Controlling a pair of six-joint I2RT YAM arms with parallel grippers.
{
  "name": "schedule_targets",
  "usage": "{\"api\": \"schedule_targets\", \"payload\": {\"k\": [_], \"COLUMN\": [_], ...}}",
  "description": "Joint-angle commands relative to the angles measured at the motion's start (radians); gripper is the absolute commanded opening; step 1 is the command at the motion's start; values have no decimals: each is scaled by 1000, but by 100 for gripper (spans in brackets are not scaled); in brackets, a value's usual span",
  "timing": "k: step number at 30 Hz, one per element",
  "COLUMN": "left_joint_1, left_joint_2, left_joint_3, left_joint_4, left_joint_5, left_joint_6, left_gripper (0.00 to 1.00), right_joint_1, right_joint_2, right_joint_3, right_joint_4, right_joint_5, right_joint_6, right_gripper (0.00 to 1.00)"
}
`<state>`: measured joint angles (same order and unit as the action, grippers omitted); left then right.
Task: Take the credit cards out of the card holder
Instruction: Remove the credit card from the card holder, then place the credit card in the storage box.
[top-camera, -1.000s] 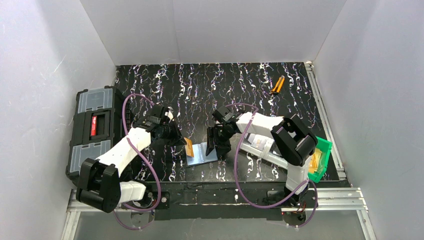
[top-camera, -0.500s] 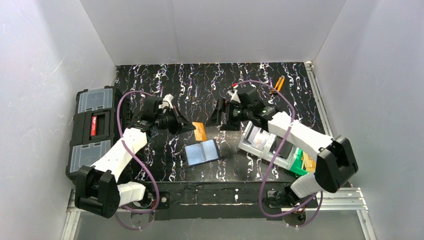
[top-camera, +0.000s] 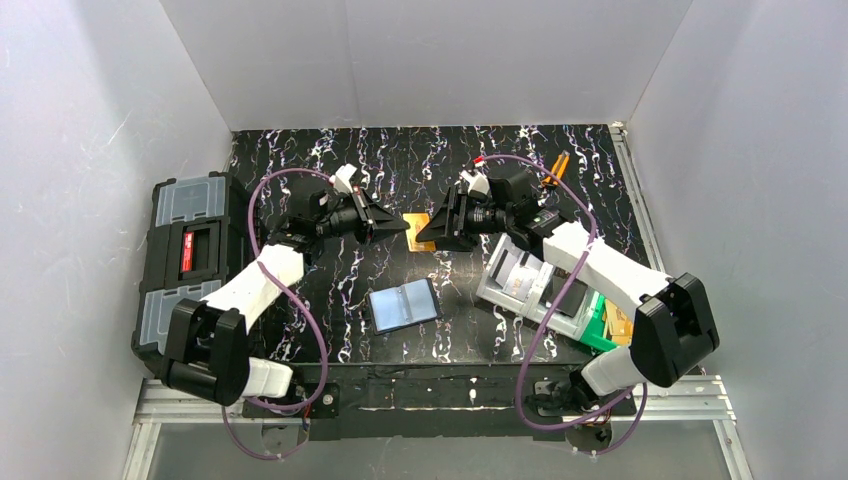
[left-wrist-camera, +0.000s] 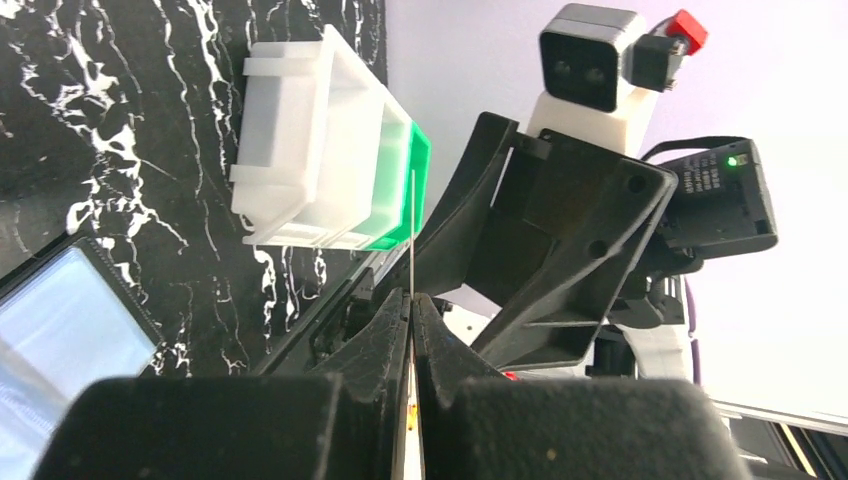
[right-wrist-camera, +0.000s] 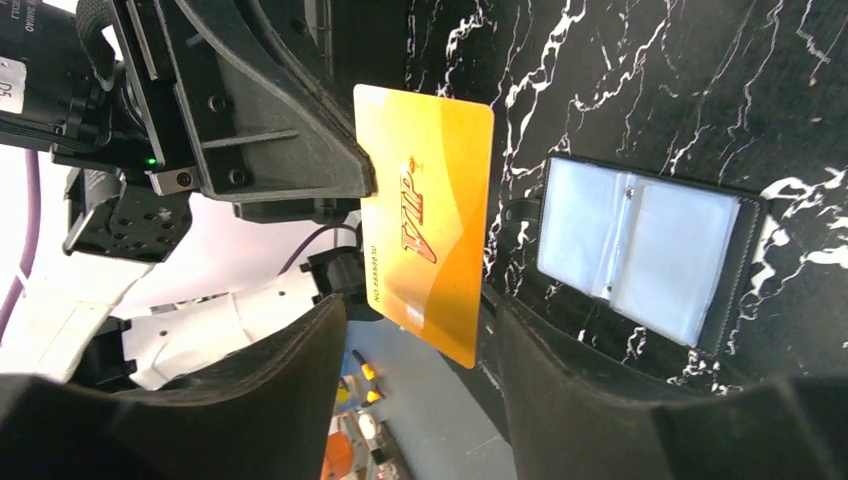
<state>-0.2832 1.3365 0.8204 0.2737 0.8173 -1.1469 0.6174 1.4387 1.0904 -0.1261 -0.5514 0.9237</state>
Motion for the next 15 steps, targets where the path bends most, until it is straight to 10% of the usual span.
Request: {"api": "schedule_targets", "payload": {"k": [1, 5, 10, 15], "left_joint_1": [3, 0, -5, -7], "left_joint_2": [7, 23, 32, 17], "left_joint_3": [30, 21, 24, 60], "left_joint_4": [108, 166, 149, -50], "left_joint_5": [80, 105, 125, 103], "left_joint_6": [-50, -75, -62, 49], "left_gripper": [0, 0, 0, 49], "right_joint_1": [-2, -1, -1, -1], "right_joint_2": [2, 15, 7, -12], "right_joint_3": [44, 49, 59, 69], "right_joint_4": [65, 60, 34, -67], "right_joint_5": [-47, -57, -25, 68], "right_joint_6": [28, 34, 23, -25], "right_gripper": [59, 46, 3, 1]}}
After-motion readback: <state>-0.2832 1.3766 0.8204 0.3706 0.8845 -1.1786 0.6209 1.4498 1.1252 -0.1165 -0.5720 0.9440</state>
